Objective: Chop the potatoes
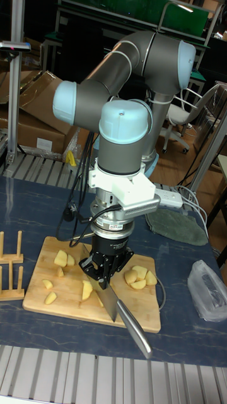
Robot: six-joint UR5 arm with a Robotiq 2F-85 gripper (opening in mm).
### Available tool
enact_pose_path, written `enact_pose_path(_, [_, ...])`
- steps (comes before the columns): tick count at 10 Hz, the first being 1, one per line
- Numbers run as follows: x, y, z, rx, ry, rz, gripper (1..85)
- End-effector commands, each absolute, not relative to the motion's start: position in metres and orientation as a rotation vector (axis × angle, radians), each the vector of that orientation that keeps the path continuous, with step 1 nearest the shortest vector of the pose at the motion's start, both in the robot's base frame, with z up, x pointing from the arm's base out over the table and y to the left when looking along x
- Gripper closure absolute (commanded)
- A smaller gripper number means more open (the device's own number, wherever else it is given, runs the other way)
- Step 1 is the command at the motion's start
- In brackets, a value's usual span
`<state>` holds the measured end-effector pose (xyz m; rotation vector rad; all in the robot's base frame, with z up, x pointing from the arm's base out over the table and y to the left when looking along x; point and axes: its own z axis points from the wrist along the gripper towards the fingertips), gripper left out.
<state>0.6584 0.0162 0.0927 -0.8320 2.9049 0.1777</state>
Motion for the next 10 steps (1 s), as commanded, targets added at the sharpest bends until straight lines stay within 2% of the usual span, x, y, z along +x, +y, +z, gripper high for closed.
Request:
enact_pose_path(1, [0.6651,0.0074,0.0932,-0.865,2.885,0.179,84.7])
enact_pose_path(10, [0.6600,0.0089,0.0887,-0.848,2.876,0.219,84.7])
